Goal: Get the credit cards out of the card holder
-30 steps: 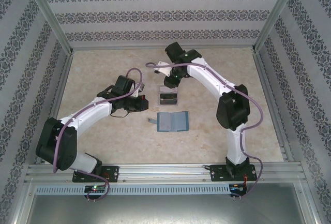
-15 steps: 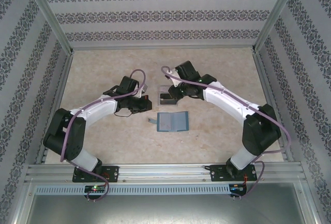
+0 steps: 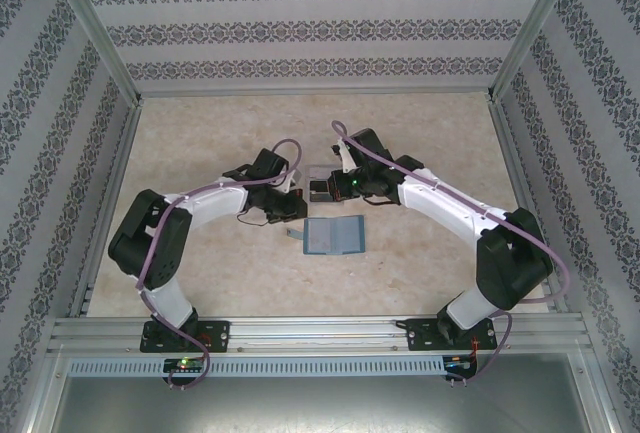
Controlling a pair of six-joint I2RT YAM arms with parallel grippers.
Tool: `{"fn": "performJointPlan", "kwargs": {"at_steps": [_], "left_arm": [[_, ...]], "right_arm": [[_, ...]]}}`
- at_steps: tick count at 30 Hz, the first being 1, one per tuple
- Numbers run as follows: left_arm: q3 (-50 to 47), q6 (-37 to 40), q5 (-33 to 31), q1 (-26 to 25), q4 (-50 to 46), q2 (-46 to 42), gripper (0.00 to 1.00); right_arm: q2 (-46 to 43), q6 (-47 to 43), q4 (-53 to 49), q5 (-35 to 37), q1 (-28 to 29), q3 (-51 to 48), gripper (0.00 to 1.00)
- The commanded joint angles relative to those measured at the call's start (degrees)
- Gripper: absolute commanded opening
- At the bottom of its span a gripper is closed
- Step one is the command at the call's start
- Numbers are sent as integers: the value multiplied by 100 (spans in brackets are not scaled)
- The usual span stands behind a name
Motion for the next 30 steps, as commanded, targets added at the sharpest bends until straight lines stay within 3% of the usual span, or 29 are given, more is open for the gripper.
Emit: {"fn": "performJointPlan", "kwargs": {"at_steps": [1, 8, 30], "left_arm": [[207, -100, 61, -167, -264, 179, 0], [112, -245, -25, -279, -313, 299, 0], [-111, -208, -527, -490, -504, 211, 0]], "right_arm": [[38, 472, 107, -436, 16, -141, 0], [170, 842, 210, -912, 27, -291, 0], [396, 1159, 34, -942, 154, -421, 5]]}}
